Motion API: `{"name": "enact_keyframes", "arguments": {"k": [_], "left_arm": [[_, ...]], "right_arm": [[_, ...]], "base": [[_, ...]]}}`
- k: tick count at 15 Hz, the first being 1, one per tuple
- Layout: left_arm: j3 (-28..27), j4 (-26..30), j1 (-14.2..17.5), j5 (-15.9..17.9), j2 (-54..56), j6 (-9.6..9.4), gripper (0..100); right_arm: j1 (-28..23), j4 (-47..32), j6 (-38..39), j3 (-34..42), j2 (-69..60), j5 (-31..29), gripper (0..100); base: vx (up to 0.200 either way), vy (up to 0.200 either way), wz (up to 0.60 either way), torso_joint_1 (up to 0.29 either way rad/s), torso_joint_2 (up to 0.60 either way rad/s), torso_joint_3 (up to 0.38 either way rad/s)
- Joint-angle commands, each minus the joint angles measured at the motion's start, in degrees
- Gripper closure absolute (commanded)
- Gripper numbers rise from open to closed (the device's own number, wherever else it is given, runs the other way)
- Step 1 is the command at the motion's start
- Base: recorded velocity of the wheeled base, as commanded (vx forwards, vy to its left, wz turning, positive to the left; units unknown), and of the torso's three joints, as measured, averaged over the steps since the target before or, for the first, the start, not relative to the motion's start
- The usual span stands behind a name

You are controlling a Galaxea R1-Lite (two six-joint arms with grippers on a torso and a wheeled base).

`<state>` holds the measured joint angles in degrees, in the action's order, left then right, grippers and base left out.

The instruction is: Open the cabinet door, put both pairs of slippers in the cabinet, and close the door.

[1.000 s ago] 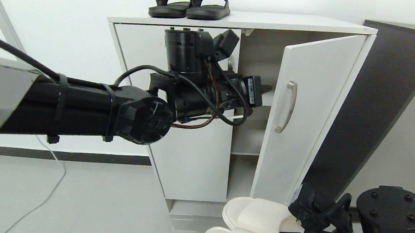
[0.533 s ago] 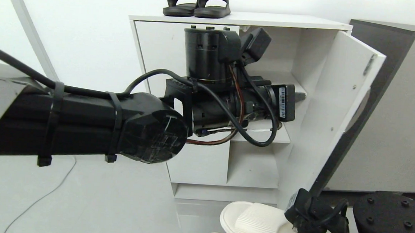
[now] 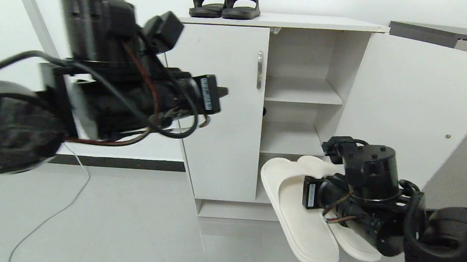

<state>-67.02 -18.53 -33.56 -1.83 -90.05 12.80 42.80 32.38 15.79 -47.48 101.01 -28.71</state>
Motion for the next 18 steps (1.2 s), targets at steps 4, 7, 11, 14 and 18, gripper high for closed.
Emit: {"name": "enact_keyframes", "arguments": {"k": [4, 7, 11, 14, 18], "left_arm": [[31.8, 10.0, 18.4, -23.3, 48.0, -7.09, 100], [44.0, 17.5, 33.7, -23.2, 67.7, -8.85, 100], [56.9, 17.9, 36.7, -18.1, 82.9, -12.62, 100], [66.2, 14.1, 33.9, -12.2, 89.8, -15.79, 100], [67.0, 18.4, 33.6, 2.7, 90.0, -13.5, 100]], "right_arm": [[-2.0, 0.1, -0.5, -3.8, 5.1, -5.0, 100], [-1.9, 0.1, -0.7, -3.8, 5.3, -5.3, 100], [-1.9, 0.1, -0.6, -3.6, 4.9, -5.3, 100], [-1.8, 0.1, -0.6, -3.3, 5.1, -5.3, 100], [-1.6, 0.1, -0.7, -2.6, 5.7, -5.2, 100]], "base": [[0.0, 0.0, 0.0, 0.0, 0.0, 0.0], [0.0, 0.0, 0.0, 0.0, 0.0, 0.0], [0.0, 0.0, 0.0, 0.0, 0.0, 0.0], [0.0, 0.0, 0.0, 0.0, 0.0, 0.0], [0.0, 0.0, 0.0, 0.0, 0.0, 0.0]]}}
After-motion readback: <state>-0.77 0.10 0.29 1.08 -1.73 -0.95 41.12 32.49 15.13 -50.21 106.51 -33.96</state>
